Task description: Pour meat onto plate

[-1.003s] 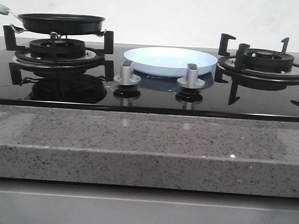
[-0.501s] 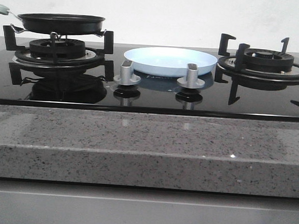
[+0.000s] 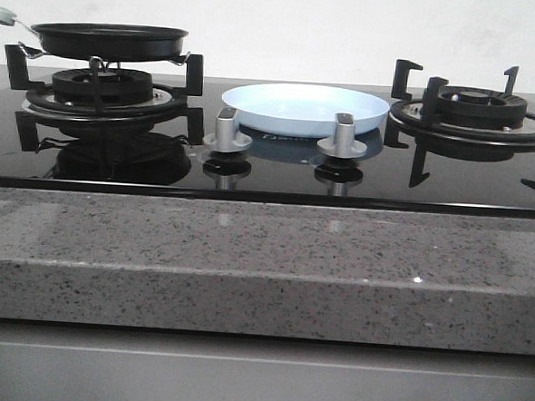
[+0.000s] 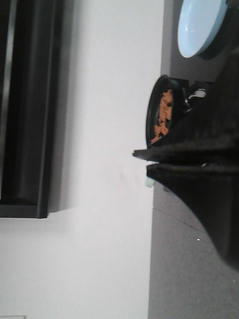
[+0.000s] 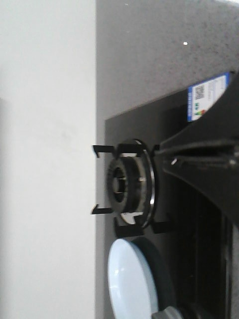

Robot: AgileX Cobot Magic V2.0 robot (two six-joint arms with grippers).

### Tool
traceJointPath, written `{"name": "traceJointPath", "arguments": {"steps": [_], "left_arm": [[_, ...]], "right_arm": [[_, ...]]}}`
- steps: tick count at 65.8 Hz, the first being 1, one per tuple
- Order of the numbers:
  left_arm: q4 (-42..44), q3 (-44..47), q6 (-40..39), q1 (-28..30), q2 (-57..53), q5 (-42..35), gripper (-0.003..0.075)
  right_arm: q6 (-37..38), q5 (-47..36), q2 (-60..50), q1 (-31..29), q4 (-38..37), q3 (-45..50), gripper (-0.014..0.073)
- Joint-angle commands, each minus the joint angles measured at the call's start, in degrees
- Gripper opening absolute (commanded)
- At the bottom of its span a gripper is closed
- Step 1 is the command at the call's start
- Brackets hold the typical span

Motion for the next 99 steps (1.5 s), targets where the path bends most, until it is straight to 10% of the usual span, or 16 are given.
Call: {"name": "traceJointPath", "arguments": {"steps": [1, 27, 69, 85, 99], "left_arm": [[-0.49, -7.56, -0.73, -0.39, 3.38, 0.78, -0.0020], [-0.49, -26.71, -0.73, -0.39, 21.18, 23.01, -0.0020], [-0.37, -26.44, -0.73, -0.39, 32.29, 28.57, -0.0013], [-0.07, -26.44, 0.00, -0.39, 33.82, 27.96, 0.0445], [-0.07, -26.44, 0.00, -0.39, 34.27, 26.80, 0.0492]], "right_arm": [[-0.25, -0.84, 0.98, -0.39, -0.57, -7.32, -0.0069], [-0.25, 10.87, 17.13, -0.39, -0.57, -23.88, -0.0069], [-0.25, 21.70, 31.78, -0.39, -0.56, -24.21, -0.0039], [-0.25, 23.12, 33.87, -0.39, -0.44, -24.21, 0.0473], [-1.46, 23.28, 34.75, 1.00, 1.88, -26.09, 0.0517]]}}
